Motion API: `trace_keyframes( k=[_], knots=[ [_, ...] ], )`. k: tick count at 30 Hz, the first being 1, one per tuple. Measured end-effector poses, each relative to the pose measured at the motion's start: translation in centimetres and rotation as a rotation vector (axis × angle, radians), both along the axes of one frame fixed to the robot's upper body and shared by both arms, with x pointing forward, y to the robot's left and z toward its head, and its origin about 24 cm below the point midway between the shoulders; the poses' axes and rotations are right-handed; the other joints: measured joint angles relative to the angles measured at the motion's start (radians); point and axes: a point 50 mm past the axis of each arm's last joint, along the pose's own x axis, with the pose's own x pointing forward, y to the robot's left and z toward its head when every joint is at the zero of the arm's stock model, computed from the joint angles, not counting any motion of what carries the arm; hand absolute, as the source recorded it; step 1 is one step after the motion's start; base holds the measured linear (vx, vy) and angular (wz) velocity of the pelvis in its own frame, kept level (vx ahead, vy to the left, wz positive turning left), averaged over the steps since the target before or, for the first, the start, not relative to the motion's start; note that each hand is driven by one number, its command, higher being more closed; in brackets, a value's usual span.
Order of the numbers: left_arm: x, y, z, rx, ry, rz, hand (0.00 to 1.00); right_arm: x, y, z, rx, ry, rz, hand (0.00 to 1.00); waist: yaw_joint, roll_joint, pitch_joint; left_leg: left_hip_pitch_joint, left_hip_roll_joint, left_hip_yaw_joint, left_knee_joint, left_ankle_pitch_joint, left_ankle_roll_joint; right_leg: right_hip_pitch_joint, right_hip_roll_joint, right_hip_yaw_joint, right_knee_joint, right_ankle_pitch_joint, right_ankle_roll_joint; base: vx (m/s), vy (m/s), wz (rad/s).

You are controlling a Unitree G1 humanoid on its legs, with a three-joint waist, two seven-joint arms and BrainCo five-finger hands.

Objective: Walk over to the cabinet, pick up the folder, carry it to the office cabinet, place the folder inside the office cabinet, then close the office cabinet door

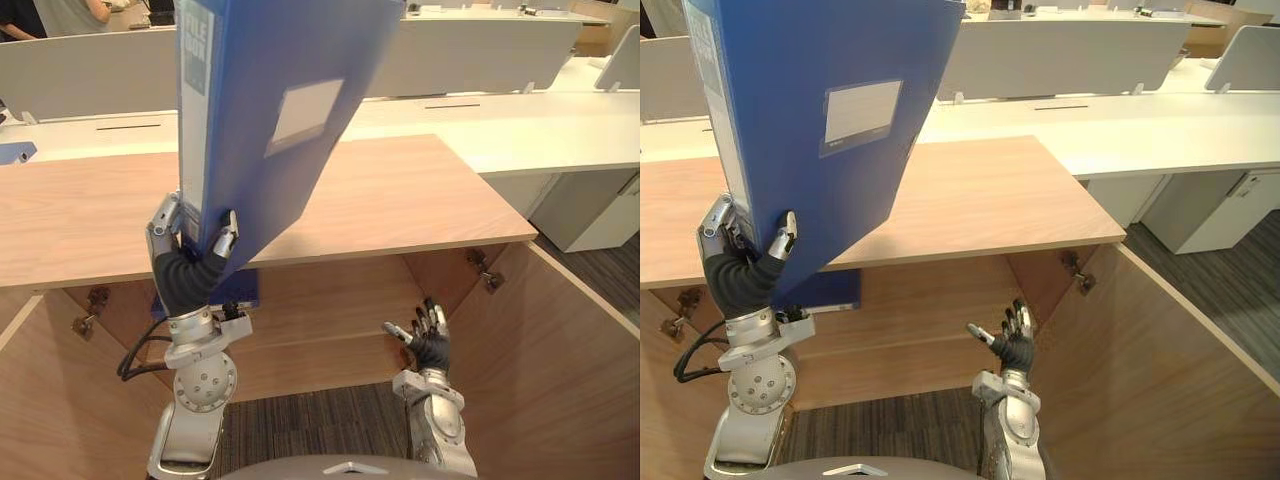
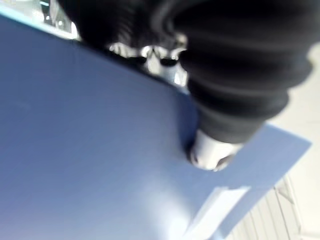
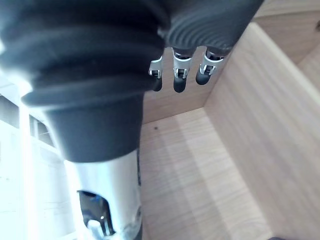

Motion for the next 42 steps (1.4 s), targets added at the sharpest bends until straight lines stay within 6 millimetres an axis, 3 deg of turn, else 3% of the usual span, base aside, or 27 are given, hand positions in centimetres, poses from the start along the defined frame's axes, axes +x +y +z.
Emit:
trace_keyframes(
  k=[8, 15, 31, 42],
  knots=[
    [0.0, -0.2, 0.0, -0.020, 0.004, -0.042, 1.00, 0.5, 0.6, 6.7, 0.021, -0.359, 0.028, 0.00, -0.008, 0.003, 0.002, 0.001, -0.002, 0.018, 0.000, -0.005, 0.004, -0.009, -0.001, 0.015, -0.002, 0.002, 0.002, 0.00, -0.002, -0.08],
    [-0.1, -0.3, 0.1, -0.056, -0.018, -0.099, 1.00, 1.5, 1.6, 9.5, 0.028, -0.506, 0.078, 0.00, -0.004, 0.003, 0.002, 0.001, -0.003, 0.018, 0.000, -0.005, 0.005, -0.009, -0.002, 0.015, -0.003, 0.003, 0.004, 0.00, 0.000, 0.00],
    [0.0, -1.2, 0.8, -0.164, -0.055, -0.307, 1.00, 3.7, 2.1, 12.6, -0.049, -0.665, 0.186, 0.00, 0.011, 0.003, 0.002, 0.002, -0.021, -0.008, 0.000, 0.003, 0.017, 0.006, -0.019, -0.004, -0.005, 0.004, 0.008, 0.00, -0.001, 0.04],
    [0.0, -2.2, 0.7, -0.171, -0.047, -0.418, 1.00, 4.9, 1.9, 12.0, -0.104, -0.615, 0.229, 0.00, 0.021, 0.002, 0.001, -0.002, -0.026, -0.026, -0.001, 0.016, 0.026, 0.011, -0.023, -0.024, -0.001, 0.005, 0.010, -0.02, -0.006, 0.05]
  ],
)
